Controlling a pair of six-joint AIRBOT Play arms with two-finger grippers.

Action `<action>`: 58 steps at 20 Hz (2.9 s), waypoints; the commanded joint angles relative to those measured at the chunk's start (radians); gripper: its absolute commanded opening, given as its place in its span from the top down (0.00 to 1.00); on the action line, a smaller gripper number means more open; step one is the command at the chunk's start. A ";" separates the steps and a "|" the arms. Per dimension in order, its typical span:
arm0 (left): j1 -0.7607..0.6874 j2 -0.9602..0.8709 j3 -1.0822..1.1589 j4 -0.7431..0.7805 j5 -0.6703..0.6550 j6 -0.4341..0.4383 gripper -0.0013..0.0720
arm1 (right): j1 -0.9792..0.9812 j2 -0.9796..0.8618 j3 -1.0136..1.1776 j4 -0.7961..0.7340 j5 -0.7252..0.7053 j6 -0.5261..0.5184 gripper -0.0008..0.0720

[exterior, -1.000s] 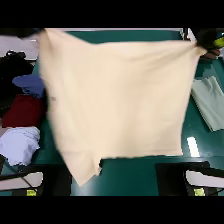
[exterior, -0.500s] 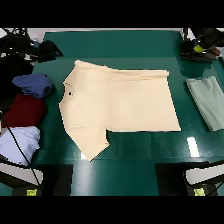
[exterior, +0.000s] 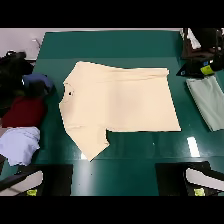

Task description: Fold the shirts.

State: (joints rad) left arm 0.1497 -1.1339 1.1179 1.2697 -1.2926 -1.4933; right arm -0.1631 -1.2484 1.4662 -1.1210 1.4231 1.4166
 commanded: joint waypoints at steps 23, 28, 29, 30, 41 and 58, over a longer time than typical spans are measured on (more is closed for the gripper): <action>0.002 0.204 -0.658 -0.537 0.235 0.238 0.95 | -0.461 0.122 -0.582 -0.156 0.025 0.008 0.11; 0.002 0.204 -0.652 -0.541 0.236 0.238 0.95 | -0.609 0.122 -0.804 0.009 -0.097 0.010 0.32; 0.002 0.204 -0.652 -0.541 0.237 0.238 0.95 | -0.587 0.121 -0.832 0.033 -0.133 0.006 0.33; 0.002 0.204 -0.652 -0.541 0.236 0.238 0.95 | -0.554 0.114 -0.850 0.053 -0.164 0.006 0.33; 0.002 0.226 -0.535 -0.537 0.176 0.226 0.95 | -0.208 0.087 -0.717 0.116 -0.290 -0.024 0.96; 0.002 0.487 1.017 -0.151 0.211 -0.060 0.95 | -0.208 0.425 0.589 -0.183 -0.058 0.040 0.96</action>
State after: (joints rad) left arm 0.1505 -0.6449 2.0220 1.0035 -1.1118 -1.5005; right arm -0.3714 -0.7841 1.8961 -1.2278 1.2533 1.4227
